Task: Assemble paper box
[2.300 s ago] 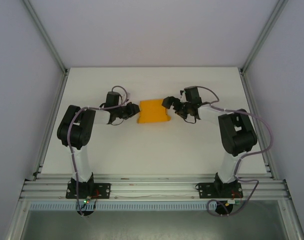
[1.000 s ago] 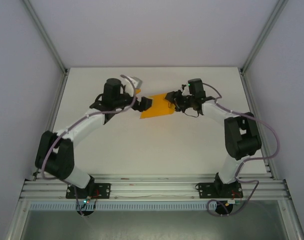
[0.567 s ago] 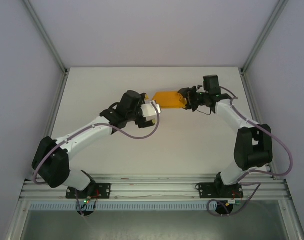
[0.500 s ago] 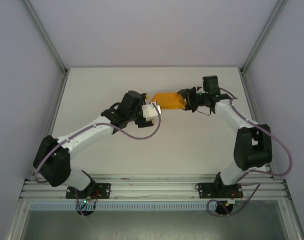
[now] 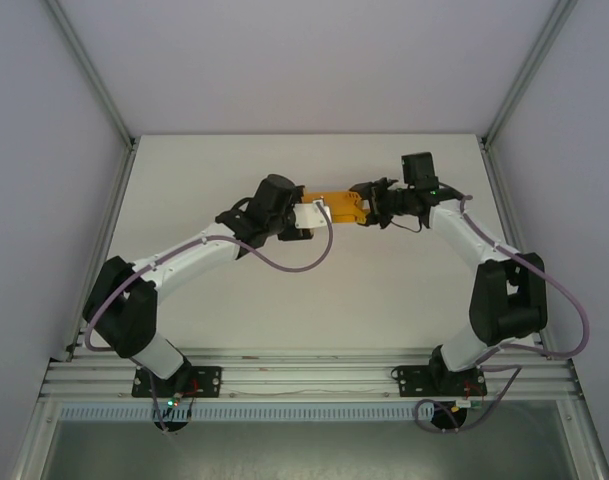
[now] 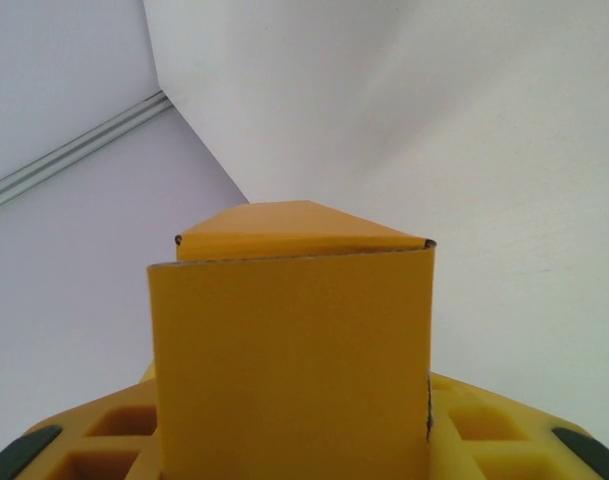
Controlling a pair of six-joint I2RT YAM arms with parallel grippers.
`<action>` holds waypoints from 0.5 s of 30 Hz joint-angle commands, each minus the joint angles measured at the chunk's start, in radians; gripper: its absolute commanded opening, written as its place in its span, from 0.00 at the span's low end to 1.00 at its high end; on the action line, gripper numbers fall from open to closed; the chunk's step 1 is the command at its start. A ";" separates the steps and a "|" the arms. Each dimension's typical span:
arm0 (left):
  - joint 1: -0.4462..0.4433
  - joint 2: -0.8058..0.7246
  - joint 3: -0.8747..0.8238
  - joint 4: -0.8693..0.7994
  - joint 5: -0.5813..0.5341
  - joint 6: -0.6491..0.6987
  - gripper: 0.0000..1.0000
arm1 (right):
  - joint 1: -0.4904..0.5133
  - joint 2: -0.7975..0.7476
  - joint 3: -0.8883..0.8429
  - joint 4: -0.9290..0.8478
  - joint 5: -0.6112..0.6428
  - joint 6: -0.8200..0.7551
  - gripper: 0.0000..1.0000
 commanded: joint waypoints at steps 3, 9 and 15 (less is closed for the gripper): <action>-0.008 -0.001 0.027 0.081 -0.021 -0.018 0.54 | 0.027 -0.041 0.016 -0.008 -0.079 0.008 0.36; -0.008 0.001 0.051 0.060 -0.021 -0.031 0.37 | 0.029 -0.073 -0.014 0.015 -0.069 0.001 0.54; -0.008 -0.031 0.041 -0.009 0.013 -0.039 0.30 | 0.017 -0.116 -0.065 0.082 0.025 -0.023 0.79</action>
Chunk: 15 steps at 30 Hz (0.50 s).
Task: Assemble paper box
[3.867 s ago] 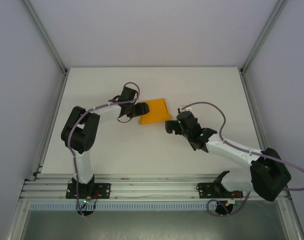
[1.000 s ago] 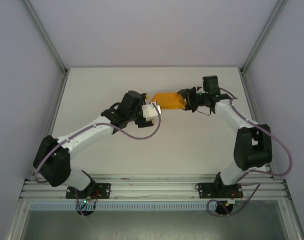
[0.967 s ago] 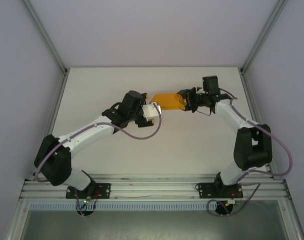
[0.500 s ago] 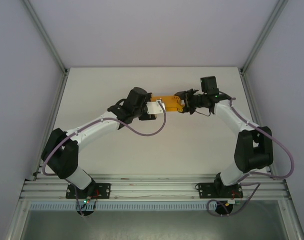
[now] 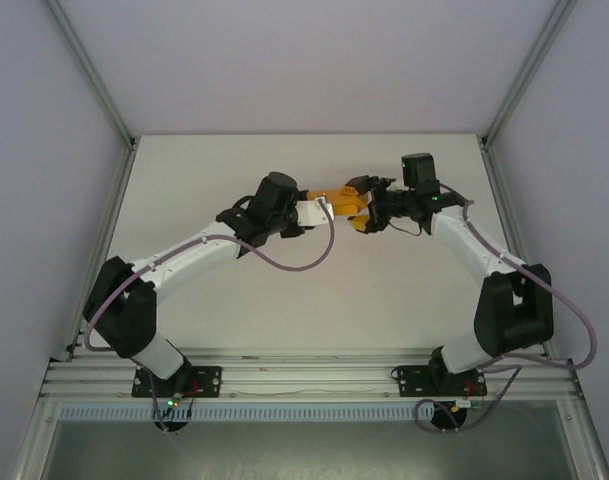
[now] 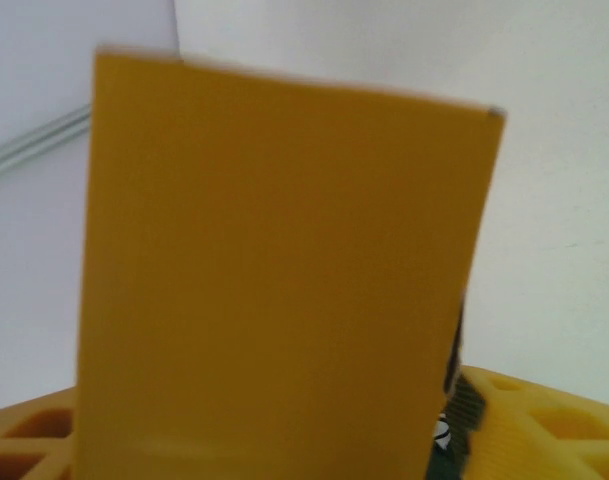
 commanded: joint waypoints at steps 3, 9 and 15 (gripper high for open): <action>-0.001 -0.045 0.013 -0.055 0.007 -0.007 0.30 | -0.036 -0.068 -0.004 -0.059 0.143 -0.169 1.00; 0.000 0.010 0.129 -0.398 0.024 -0.005 0.31 | -0.072 -0.133 0.111 -0.271 0.672 -0.694 1.00; 0.005 0.130 0.212 -0.570 -0.012 -0.047 0.31 | -0.074 -0.219 -0.024 -0.022 0.670 -1.034 1.00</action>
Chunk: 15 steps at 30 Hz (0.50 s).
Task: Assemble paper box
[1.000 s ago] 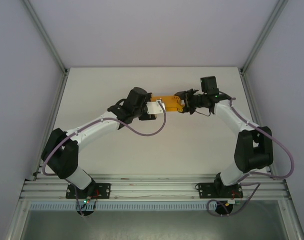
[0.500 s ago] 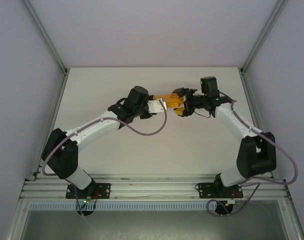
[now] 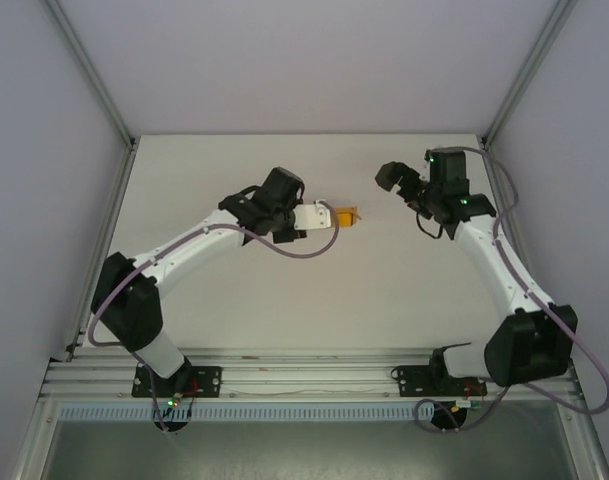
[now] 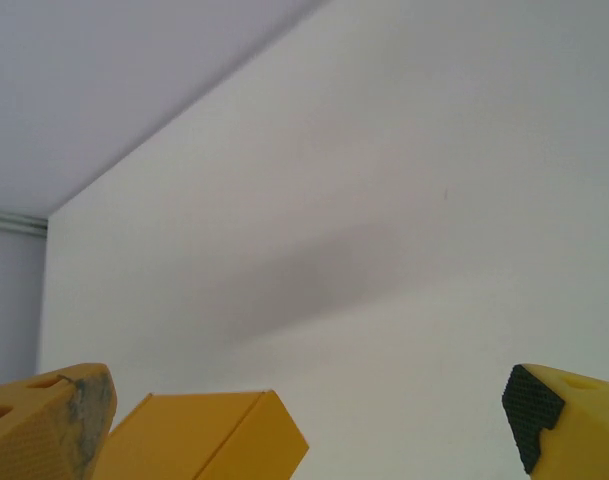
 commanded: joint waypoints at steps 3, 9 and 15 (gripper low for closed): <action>0.014 0.142 0.114 -0.279 0.031 -0.061 0.31 | 0.001 -0.058 -0.087 0.135 -0.133 -0.426 1.00; 0.026 0.248 0.199 -0.420 0.169 -0.087 0.31 | 0.042 -0.054 -0.082 -0.044 -0.372 -0.741 0.89; 0.041 0.316 0.269 -0.489 0.195 -0.092 0.32 | 0.160 -0.003 -0.089 -0.153 -0.250 -0.875 0.79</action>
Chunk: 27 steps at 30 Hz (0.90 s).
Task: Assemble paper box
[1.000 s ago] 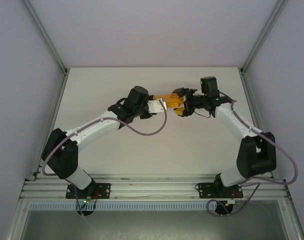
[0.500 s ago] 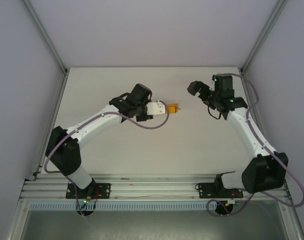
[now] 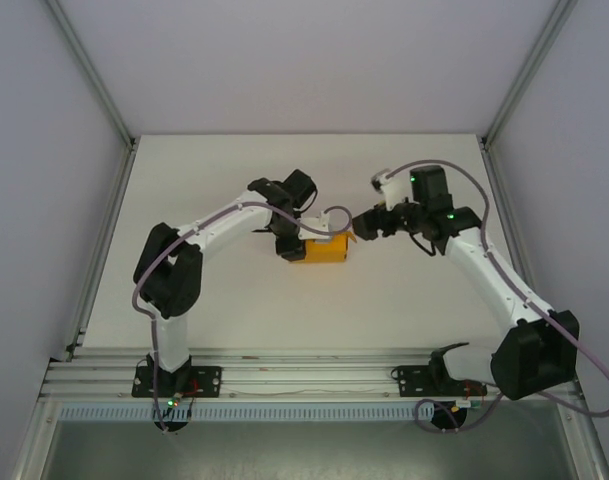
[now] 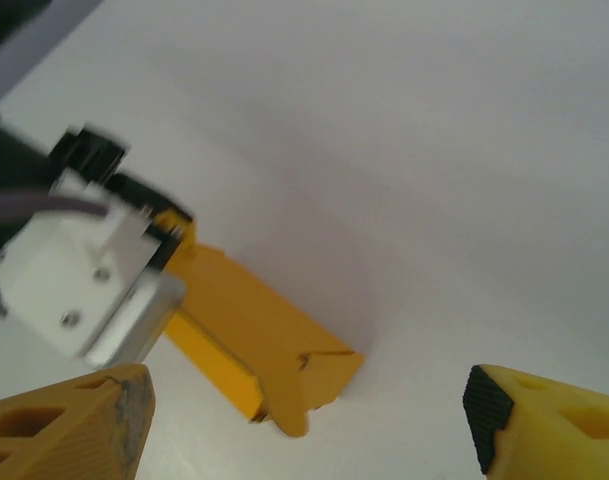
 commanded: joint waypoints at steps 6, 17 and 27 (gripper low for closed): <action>0.022 0.121 0.145 -0.191 0.043 -0.025 0.31 | 0.043 0.123 0.026 -0.082 0.068 -0.116 0.69; 0.028 0.159 0.166 -0.188 0.032 -0.054 0.32 | 0.060 0.237 0.066 -0.058 0.074 -0.072 0.48; 0.027 0.160 0.156 -0.169 0.011 -0.068 0.32 | 0.062 0.278 0.106 -0.033 0.106 -0.004 0.21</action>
